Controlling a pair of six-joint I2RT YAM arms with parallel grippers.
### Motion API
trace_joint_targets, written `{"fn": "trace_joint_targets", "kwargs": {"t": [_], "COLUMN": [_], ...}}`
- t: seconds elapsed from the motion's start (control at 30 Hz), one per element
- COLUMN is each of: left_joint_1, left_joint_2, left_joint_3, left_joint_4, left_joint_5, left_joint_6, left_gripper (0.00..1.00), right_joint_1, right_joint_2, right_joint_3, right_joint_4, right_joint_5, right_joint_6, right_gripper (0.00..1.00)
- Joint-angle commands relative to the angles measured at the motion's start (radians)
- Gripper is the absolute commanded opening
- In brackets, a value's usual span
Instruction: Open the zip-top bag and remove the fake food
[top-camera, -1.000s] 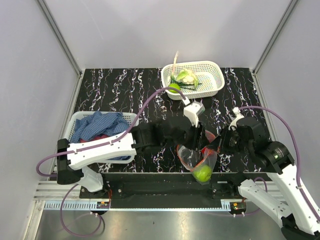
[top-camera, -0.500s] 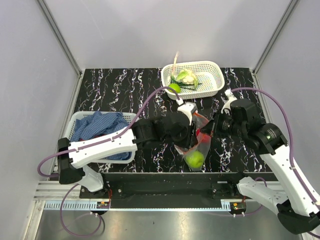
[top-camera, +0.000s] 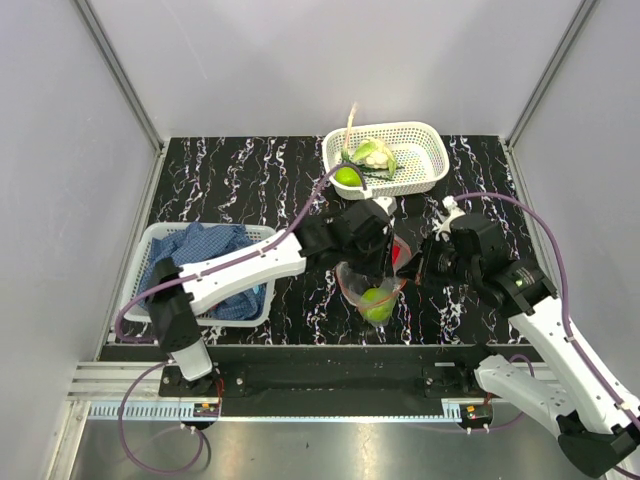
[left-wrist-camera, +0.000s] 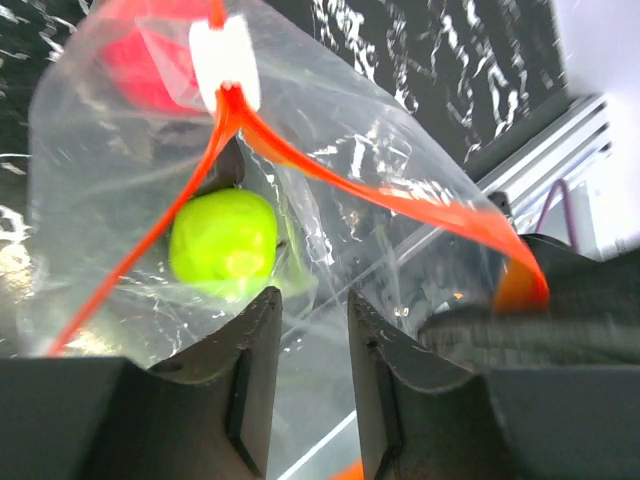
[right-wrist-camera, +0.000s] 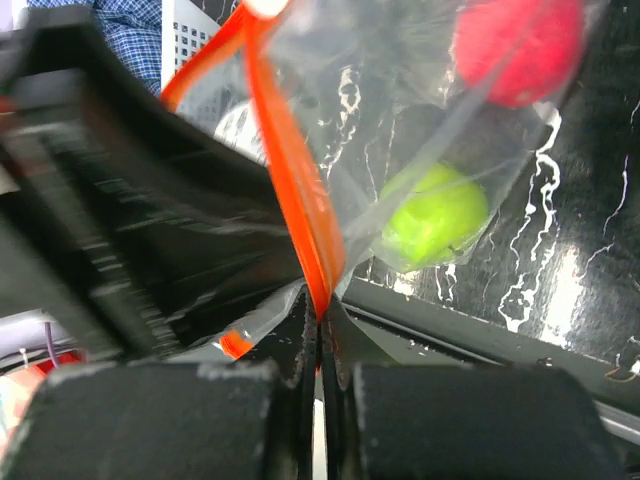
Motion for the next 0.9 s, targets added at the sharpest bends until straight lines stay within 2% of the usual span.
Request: {"fn": "trace_joint_targets", "kwargs": {"t": [0.0,0.3,0.6,0.73,0.87], "left_joint_1": [-0.002,-0.002,0.014,0.018,0.020], "left_joint_2": [0.066,0.100,0.207,0.198,0.187], "left_joint_3": [0.089,0.068,0.060,0.037,0.023], "left_joint_4": [-0.013,-0.041,-0.045,-0.045,-0.036], "left_joint_5": [0.071,0.013,0.018,-0.004,0.014], "left_joint_6": [0.022,0.052,0.069,0.055,0.071], "left_gripper": [0.32,0.30,0.29,0.27,0.31], "right_joint_1": [0.006,0.006,0.008,0.006,0.006], "right_joint_2": [-0.032,-0.001,0.005,0.000,-0.008], "right_joint_3": [-0.019,0.056,0.103,0.111,0.116], "right_joint_4": [0.048,0.015,-0.024,-0.041,-0.058], "right_joint_5": [0.000,0.034,0.055,0.061,0.072], "right_joint_6": [0.037,0.041,0.045,0.035,0.026], "right_gripper": [0.00,0.00,0.00,0.00,0.00]}}
